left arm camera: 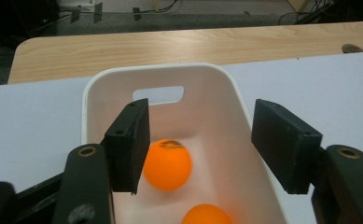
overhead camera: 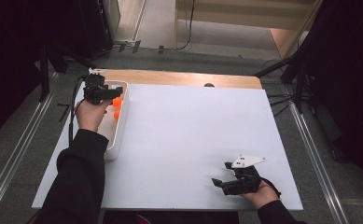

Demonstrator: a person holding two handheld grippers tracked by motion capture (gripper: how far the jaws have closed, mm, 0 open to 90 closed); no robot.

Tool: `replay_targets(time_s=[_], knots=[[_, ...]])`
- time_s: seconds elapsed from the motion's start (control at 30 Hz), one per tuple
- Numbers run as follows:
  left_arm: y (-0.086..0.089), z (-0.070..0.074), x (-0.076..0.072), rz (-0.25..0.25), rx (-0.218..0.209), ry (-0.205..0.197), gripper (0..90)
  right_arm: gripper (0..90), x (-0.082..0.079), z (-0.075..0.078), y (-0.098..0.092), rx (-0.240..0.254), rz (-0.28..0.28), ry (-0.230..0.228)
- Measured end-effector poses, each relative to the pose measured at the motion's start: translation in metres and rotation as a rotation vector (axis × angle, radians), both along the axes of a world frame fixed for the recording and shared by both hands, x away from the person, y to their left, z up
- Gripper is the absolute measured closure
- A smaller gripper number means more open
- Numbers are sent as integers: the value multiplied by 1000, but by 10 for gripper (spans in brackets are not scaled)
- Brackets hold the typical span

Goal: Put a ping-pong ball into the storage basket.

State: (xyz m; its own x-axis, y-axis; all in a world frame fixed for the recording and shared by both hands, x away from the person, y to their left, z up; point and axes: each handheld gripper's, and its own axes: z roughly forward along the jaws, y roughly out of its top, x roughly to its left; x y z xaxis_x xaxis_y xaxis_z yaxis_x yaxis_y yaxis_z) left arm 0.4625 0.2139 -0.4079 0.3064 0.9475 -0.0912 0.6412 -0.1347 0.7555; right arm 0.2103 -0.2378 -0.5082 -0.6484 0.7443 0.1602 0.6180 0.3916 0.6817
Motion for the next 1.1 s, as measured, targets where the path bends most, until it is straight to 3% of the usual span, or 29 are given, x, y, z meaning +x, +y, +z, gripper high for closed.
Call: replay_targets(time_s=[0.23, 0.3, 0.4, 0.87, 1.1], knots=[[2, 2, 0, -13, -21, 6, 347, 168, 0, 0, 1, 0, 4, -1], [2, 4, -2, -32, -47, 3, 347, 168, 0, 0, 1, 0, 4, -1], [0, 8, -5, -52, -44, -13, 347, 168, 0, 0, 0, 0, 2, -2], [-11, 10, -9, -202, -96, 26, 345, 168, 0, 0, 1, -2, 4, -6], [-16, 14, -13, -232, -125, 25, 344, 168, 0, 0, 1, -3, 4, -3]])
